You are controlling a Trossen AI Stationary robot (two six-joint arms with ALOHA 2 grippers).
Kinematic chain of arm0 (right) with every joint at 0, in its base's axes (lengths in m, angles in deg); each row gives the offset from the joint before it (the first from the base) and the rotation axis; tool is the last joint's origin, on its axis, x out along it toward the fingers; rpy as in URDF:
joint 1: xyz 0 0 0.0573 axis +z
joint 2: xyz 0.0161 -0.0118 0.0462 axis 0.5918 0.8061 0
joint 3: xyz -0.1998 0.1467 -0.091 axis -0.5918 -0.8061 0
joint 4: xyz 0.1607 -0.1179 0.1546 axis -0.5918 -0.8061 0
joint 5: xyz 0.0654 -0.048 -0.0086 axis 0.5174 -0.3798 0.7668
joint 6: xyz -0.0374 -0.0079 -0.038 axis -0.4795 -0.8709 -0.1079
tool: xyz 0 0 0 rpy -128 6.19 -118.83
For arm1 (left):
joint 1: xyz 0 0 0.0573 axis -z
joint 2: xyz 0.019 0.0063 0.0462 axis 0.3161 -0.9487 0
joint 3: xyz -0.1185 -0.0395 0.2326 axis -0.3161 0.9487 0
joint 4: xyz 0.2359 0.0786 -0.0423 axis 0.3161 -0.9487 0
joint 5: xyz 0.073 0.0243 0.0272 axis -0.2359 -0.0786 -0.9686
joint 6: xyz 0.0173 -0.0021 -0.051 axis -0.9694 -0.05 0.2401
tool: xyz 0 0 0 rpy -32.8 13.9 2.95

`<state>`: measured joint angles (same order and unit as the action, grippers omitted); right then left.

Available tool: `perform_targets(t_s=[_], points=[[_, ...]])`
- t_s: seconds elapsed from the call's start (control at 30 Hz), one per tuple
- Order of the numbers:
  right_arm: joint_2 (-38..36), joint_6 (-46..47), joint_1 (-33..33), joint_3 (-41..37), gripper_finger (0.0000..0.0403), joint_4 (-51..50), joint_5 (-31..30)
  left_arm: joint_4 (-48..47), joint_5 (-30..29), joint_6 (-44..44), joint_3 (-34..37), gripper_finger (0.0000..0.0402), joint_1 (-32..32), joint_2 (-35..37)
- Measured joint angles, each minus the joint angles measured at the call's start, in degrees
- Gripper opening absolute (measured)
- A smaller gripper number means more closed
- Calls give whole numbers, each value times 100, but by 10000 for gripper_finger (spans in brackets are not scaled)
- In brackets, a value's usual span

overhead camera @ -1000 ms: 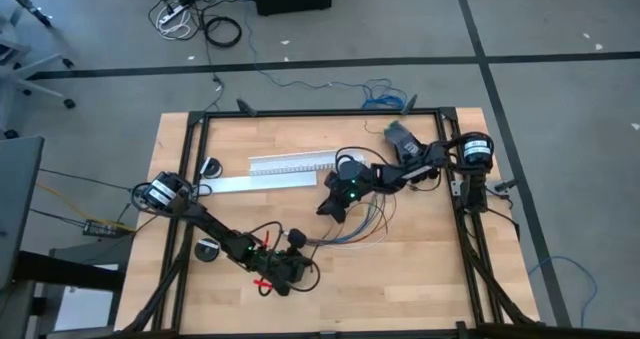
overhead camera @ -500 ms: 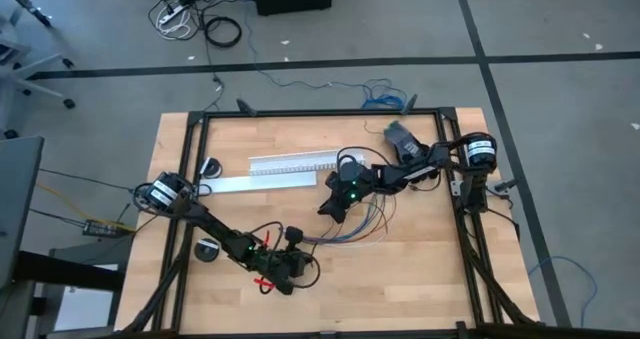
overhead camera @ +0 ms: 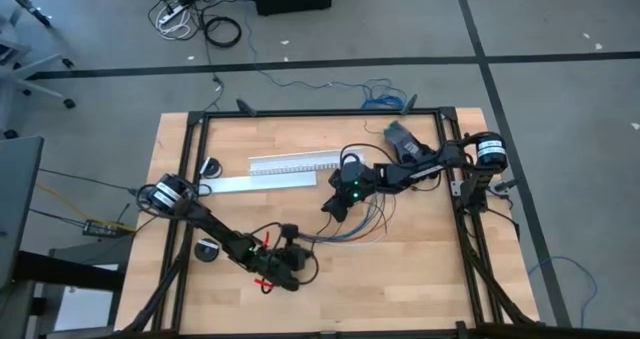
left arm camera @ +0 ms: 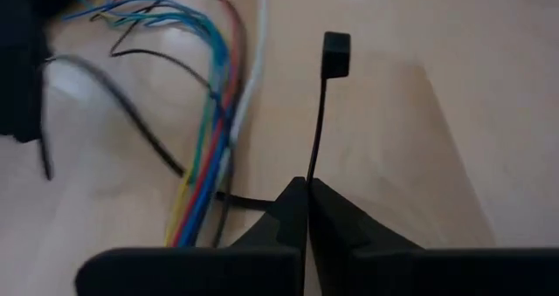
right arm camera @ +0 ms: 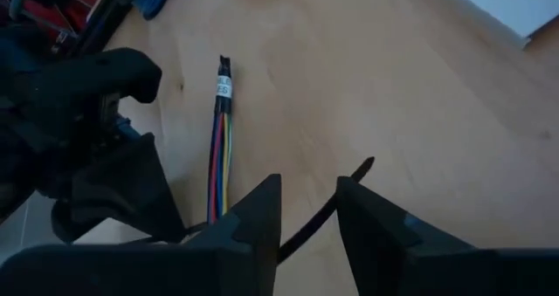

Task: Ziptie cables
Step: Wrap the colored wires together using a zip tie

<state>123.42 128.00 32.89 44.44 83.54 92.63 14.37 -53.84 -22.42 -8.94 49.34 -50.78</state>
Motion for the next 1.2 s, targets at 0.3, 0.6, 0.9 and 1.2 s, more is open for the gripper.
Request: perform_targets(t_s=[0.3, 0.6, 0.9, 1.2], points=[[0, 417, 19, 2, 109, 153, -59, 146, -205, 19, -10, 0, -32, -65], [0, 538, 19, 2, 109, 455, -31, 264, -182, 344, -30, 0, -91, -340], [2, 688, 100, 9, 109, 782, 38, 287, -62, 153, -50, 0, -150, -337], [2, 935, 290, 9, 109, 738, 54, 267, 10, 147, -50, 0, -235, -334]])
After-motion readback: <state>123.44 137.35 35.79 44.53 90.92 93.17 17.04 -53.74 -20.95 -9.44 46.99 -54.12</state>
